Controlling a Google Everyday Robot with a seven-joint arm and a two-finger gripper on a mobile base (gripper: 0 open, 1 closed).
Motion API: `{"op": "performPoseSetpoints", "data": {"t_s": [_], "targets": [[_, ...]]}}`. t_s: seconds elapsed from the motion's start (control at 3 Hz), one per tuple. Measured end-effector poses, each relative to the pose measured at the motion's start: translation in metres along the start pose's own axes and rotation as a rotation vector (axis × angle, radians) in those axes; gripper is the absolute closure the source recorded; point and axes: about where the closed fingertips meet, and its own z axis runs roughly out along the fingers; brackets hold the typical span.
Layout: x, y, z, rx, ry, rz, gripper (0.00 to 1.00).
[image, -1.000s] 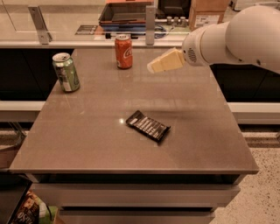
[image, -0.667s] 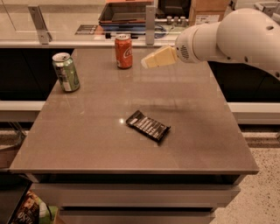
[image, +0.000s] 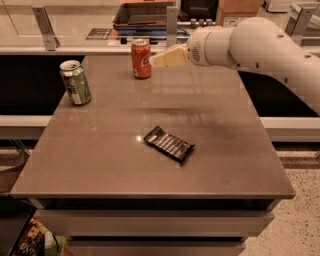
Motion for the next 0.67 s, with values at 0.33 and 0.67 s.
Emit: {"op": "performPoseSetpoints", "data": {"t_s": [0.33, 0.67], "targets": [[-0.006, 0.001, 0.029, -0.025, -0.055, 0.029, 0.0], [-0.005, 0.008, 0.059, -0.052, -0.075, 0.064, 0.0]]}}
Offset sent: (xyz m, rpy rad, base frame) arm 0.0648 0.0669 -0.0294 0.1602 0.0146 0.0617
